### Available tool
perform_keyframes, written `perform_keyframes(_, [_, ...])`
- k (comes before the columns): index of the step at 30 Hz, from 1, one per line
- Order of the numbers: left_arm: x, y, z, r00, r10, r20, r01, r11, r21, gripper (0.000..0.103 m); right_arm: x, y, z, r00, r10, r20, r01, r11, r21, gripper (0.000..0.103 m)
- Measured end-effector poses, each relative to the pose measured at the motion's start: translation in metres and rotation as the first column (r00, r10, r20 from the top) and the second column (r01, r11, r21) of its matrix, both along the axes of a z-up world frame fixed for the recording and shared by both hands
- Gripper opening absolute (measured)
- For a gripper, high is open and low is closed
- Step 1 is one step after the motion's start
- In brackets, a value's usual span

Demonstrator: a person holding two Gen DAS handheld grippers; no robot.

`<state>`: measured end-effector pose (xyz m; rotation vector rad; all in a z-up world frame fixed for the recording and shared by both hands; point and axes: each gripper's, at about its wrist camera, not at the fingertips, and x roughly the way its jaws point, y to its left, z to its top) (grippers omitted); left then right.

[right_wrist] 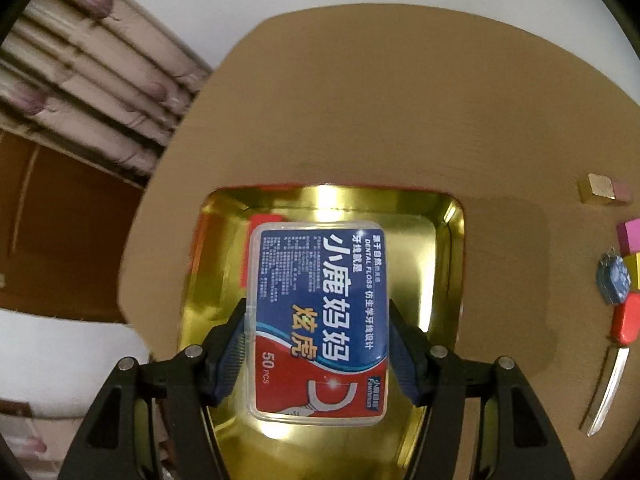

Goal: Organize rigid objects
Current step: 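Grasp the dental floss box with the right gripper and drop it in the tin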

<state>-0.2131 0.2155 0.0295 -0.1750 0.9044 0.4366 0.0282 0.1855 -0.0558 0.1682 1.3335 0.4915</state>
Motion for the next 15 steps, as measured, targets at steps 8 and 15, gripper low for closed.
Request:
perform_keyframes(8, [0.002, -0.001, -0.005, 1.0, -0.011, -0.014, 0.011, 1.0, 0.012, 0.082, 0.014, 0.022, -0.02, 0.999, -0.03, 0.021, 0.033, 0.994, -0.106, 0.065])
perform_keyframes(15, [0.004, -0.009, -0.008, 0.999, -0.01, -0.032, 0.012, 0.999, 0.038, 0.082, 0.008, 0.015, 0.001, 0.994, -0.022, 0.108, 0.028, 0.998, -0.057, 0.065])
